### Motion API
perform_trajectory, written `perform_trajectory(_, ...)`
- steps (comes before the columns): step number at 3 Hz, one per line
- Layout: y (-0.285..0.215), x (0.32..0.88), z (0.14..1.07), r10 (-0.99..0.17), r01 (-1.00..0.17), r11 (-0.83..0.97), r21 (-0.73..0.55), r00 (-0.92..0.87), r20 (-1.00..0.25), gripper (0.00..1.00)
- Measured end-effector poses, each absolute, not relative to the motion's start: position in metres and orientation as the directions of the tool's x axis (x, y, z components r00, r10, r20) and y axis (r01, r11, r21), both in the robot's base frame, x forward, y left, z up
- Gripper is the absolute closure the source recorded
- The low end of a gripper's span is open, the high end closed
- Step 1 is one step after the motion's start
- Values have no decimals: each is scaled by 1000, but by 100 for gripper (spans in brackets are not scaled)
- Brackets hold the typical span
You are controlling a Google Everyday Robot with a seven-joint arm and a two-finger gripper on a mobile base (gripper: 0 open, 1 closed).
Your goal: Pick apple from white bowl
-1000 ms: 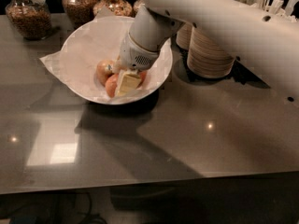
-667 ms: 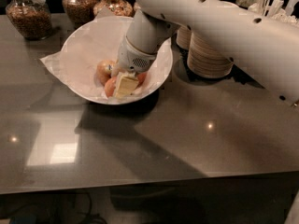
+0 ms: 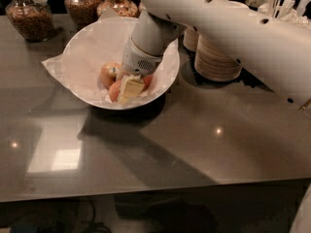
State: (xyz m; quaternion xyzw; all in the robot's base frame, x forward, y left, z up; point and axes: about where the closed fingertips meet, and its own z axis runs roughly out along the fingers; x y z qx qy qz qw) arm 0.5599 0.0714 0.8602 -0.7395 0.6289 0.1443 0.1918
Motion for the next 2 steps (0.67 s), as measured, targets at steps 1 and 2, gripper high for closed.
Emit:
perform_trajectory(1,71,560,860,-875,-986,-135,-102,167,-455,49)
perform_trajectory(2,71,560,860,-875,-986,-135,-102,167,-455,72)
